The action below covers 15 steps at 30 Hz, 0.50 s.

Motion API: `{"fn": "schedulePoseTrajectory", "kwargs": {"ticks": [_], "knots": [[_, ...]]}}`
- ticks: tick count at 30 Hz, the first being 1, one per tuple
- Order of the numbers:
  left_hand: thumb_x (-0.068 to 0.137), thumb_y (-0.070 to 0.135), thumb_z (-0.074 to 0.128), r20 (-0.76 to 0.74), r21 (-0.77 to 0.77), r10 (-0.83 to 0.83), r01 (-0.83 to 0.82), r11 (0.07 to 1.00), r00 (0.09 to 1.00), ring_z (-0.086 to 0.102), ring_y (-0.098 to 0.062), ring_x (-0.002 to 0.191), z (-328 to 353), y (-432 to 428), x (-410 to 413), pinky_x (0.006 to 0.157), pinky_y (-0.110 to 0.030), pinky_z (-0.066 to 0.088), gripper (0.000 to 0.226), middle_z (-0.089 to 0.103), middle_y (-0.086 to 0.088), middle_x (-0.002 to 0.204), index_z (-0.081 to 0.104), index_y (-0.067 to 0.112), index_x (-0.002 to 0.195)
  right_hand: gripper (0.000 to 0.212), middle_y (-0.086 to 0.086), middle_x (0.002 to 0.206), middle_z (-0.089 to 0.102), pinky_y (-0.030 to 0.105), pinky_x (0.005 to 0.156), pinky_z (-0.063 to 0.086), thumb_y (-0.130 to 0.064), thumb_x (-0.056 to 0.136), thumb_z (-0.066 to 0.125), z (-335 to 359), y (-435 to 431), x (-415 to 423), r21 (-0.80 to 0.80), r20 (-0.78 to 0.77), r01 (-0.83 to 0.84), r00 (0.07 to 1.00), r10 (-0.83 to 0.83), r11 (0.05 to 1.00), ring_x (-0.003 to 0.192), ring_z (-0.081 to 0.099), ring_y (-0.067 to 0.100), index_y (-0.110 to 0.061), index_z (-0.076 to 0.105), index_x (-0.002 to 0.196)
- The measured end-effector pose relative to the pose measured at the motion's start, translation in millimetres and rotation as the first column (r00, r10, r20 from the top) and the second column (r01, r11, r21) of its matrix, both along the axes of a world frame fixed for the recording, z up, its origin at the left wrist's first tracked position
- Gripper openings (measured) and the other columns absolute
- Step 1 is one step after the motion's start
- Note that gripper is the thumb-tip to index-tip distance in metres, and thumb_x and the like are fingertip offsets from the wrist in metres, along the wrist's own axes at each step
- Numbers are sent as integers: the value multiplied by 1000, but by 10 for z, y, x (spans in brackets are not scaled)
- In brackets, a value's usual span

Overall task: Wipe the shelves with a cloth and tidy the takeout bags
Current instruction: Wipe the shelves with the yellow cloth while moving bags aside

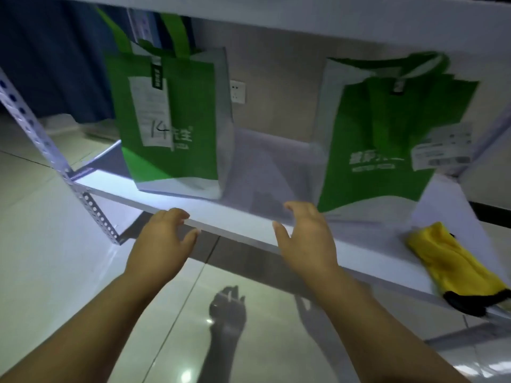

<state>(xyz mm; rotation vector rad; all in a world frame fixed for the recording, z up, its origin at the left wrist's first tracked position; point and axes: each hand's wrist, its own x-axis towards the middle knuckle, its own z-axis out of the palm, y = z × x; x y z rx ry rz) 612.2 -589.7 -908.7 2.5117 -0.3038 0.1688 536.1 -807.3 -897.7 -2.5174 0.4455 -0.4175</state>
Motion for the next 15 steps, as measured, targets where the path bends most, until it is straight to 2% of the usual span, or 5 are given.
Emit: {"fn": "schedulePoseTrajectory", "kwargs": {"ticks": [2, 5, 10, 12, 15], "knots": [[83, 28, 66, 0, -17, -2, 2, 1000, 1000, 57, -23, 99, -68, 165, 201, 80, -33, 43, 37, 59, -8, 114, 57, 14, 116, 44, -2, 136, 46, 31, 100, 35, -32, 92, 54, -8, 235, 250, -7, -1, -16, 1000, 16, 1000, 124, 41, 18, -21, 44, 133], [83, 29, 66, -20, -81, 78, -79, 994, 997, 51, -27, 107, -131, 328, 552, 85, -36, 41, 44, 51, -10, 122, 52, 14, 122, 44, -1, 133, 47, 34, 96, 38, -33, 91, 54, -4, 522, 631, -13, -8, -16, 1000, 16, 1000, 122, 41, 20, -20, 44, 133], [82, 27, 67, -39, -331, 278, -275, 903, 960, 25, -34, 129, -153, 392, 1023, 99, -46, 34, 72, 29, -13, 141, 29, 9, 141, 55, 7, 134, 46, 37, 97, 39, -35, 90, 56, -9, 815, 1144, -50, -63, 15, 998, -18, 999, 121, 43, 28, -17, 35, 138], [82, 28, 67, -40, -407, 291, -282, 869, 956, 17, -32, 134, -167, 388, 1193, 104, -45, 28, 82, 22, -13, 147, 18, 8, 145, 64, 8, 134, 45, 38, 97, 40, -36, 89, 57, -36, 872, 1286, -62, -93, 33, 995, -39, 998, 121, 44, 29, -16, 27, 142], [83, 29, 66, -60, -429, 242, -244, 870, 969, 13, -28, 138, -238, 363, 1363, 108, -43, 24, 87, 21, -10, 152, 10, 11, 148, 67, 7, 124, 50, 37, 86, 45, -37, 87, 58, -107, 902, 1405, -89, -96, 30, 995, -38, 996, 109, 51, 30, -19, 23, 142]]}}
